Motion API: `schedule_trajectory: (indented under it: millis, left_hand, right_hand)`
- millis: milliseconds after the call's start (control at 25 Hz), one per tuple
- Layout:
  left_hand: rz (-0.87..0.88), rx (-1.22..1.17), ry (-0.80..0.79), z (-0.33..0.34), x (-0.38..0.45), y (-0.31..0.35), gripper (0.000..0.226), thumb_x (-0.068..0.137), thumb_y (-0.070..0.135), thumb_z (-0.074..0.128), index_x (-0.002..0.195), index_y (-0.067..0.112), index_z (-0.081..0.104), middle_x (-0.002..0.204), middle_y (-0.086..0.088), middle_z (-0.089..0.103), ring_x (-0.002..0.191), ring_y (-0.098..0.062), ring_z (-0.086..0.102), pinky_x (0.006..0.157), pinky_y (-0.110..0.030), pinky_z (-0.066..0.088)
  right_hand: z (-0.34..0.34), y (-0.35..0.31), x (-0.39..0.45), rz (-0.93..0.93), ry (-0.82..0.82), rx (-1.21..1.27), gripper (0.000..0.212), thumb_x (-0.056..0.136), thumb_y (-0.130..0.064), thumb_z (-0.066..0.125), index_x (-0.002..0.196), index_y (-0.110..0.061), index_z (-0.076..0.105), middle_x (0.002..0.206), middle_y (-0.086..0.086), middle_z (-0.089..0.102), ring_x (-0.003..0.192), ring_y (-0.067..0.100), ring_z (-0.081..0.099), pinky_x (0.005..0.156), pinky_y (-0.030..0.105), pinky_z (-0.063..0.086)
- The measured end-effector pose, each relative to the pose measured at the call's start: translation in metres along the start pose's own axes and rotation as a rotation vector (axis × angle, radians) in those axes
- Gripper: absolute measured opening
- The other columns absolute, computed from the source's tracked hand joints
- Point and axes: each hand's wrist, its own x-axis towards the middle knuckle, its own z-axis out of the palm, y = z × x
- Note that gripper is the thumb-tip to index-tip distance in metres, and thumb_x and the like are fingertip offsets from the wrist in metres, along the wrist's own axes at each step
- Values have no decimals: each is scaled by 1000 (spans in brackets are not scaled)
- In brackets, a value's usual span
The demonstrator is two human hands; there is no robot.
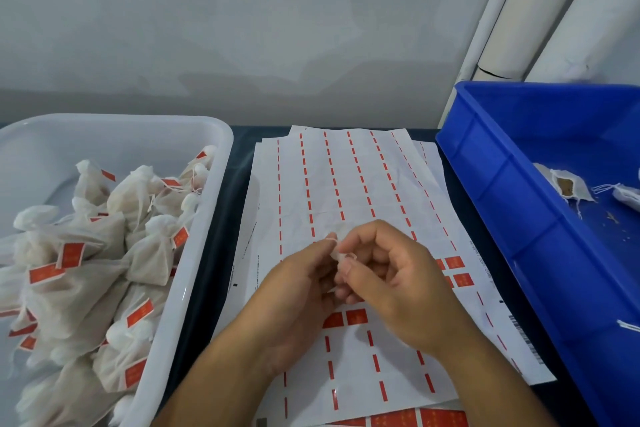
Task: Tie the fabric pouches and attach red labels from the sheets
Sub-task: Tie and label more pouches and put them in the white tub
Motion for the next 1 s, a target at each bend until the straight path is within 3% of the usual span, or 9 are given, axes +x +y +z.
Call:
schedule_trajectory:
  millis: [160, 280, 400, 480, 600, 680, 800, 880, 1000]
  left_hand:
    - [-44, -188, -49, 0, -1, 6, 35, 93, 35, 61, 109, 7, 74, 99, -15, 61, 80, -21, 51, 80, -34, 48]
    - [-58, -265, -46, -4, 0, 5, 36, 98, 34, 60, 116, 7, 75, 113, -21, 65, 105, -32, 48, 99, -40, 44]
    - [-68, -256, 20, -3, 4, 4, 36, 101, 33, 57, 122, 9, 74, 127, -22, 69, 123, -29, 62, 115, -46, 42]
    - [-80, -294, 81, -3, 6, 3, 33, 104, 30, 53, 109, 13, 81, 119, -14, 74, 116, -25, 68, 102, -39, 53]
    - [-109, -376, 63, -6, 4, 7, 43, 104, 28, 45, 92, 15, 84, 104, -12, 75, 87, -21, 67, 87, -35, 57]
    - [-119, -440, 15, -7, 1, 12, 39, 99, 26, 46, 82, 11, 77, 103, -14, 70, 82, -24, 66, 89, -39, 56]
    - [-101, -522, -20, -7, -1, 13, 31, 96, 30, 46, 71, 16, 59, 106, -14, 68, 98, -31, 68, 102, -46, 52]
    - [-63, -424, -22, -7, -3, 13, 39, 99, 38, 42, 69, 16, 54, 102, -11, 71, 102, -27, 71, 105, -46, 51]
    - [-45, 125, 165, -1, -4, 7, 47, 105, 46, 41, 85, 9, 61, 94, 3, 79, 89, -15, 77, 90, -39, 57]
  right_hand:
    - [1, 2, 0, -13, -46, -24, 15, 98, -21, 65, 103, -34, 67, 88, -5, 74, 84, 20, 76, 73, 26, 63]
    - [1, 5, 1, -5, -60, 20, 15, 95, -20, 67, 103, -32, 70, 93, -3, 75, 90, 22, 76, 78, 31, 63]
    - [1, 8, 1, 1, -19, 7, 15, 91, -22, 73, 103, -31, 72, 96, -4, 76, 94, 21, 76, 81, 30, 63]
    - [1, 8, 2, -2, 19, -16, 15, 94, -17, 74, 103, -29, 72, 96, -6, 77, 94, 19, 76, 82, 28, 62]
    - [-2, 5, 4, 37, 19, 74, 16, 97, -10, 69, 99, -26, 73, 95, 1, 77, 90, 22, 77, 79, 29, 63]
    - [-4, 3, 6, 84, 24, 213, 11, 95, -10, 67, 96, -21, 71, 91, 7, 76, 83, 25, 76, 73, 28, 62]
    - [-3, 1, 9, 224, 90, 470, 14, 92, -12, 64, 91, -24, 71, 84, 8, 72, 69, 19, 69, 61, 25, 58]
    - [-3, 3, 10, 319, 169, 600, 27, 98, -8, 61, 86, -28, 74, 83, 8, 70, 63, 15, 65, 54, 23, 54]
    - [-7, 2, 10, 334, 262, 558, 31, 101, -8, 59, 87, -32, 75, 84, 6, 73, 62, 12, 64, 54, 21, 52]
